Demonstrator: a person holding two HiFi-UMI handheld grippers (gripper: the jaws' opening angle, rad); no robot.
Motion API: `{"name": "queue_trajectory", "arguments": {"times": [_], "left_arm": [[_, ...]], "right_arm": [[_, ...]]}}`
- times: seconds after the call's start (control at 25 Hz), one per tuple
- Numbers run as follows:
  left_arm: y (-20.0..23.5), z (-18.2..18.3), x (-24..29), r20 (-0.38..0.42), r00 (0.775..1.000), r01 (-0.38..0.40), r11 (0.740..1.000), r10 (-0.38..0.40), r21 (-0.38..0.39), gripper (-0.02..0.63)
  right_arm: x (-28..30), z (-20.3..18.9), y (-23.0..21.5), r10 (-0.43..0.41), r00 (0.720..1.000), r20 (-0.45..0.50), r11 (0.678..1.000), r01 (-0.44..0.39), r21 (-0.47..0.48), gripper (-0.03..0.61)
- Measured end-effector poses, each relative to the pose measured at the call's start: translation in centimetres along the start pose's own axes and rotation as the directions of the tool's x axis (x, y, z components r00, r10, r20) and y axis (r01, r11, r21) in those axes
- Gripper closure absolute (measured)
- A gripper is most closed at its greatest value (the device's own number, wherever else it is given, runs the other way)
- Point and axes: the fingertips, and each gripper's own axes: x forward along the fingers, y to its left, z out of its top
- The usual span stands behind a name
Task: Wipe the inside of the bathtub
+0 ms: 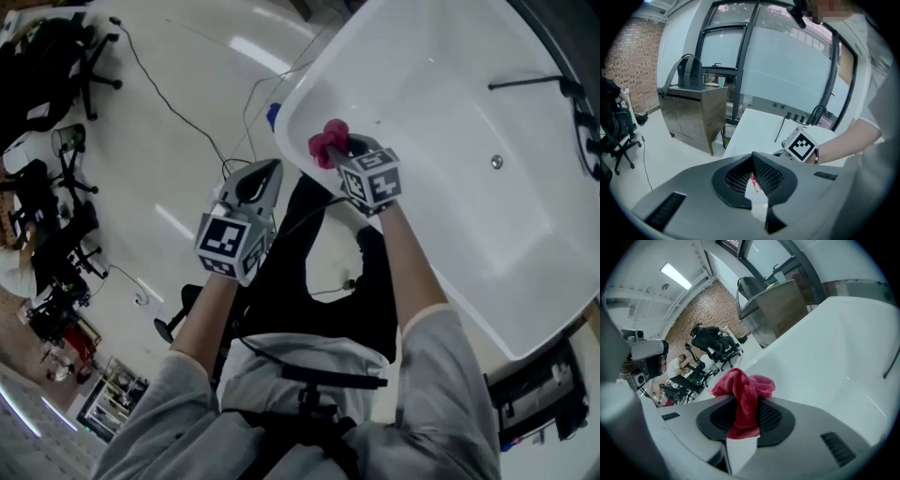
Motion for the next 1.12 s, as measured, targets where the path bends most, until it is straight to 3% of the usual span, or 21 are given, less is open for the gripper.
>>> {"name": "queue_trajectory", "arguments": {"times": [0.6,0.96,1.12], "left_arm": [[2.0,-3.0,2.4,-0.003,1.0,-0.021,0.999,0.021,-0.024,0.609],[3.5,-2.6,3.5,-0.016,1.0,-0.017,0.999,0.016,-0.029,0.609],[3.5,-2.5,4.1,-0.02,1.0,0.0,1.0,-0.001,-0.027,0.608]], "right_arm": [[8.9,-2.6,0.8,0.147,0.983,-0.114,0.989,-0.148,-0.001,0.471],[9.6,-0.2,-0.2,0.124,0.992,-0.019,0.985,-0.121,0.121,0.476],[9.8,0.2,-1.3,0.113,0.993,-0.011,0.987,-0.111,0.119,0.476]]}}
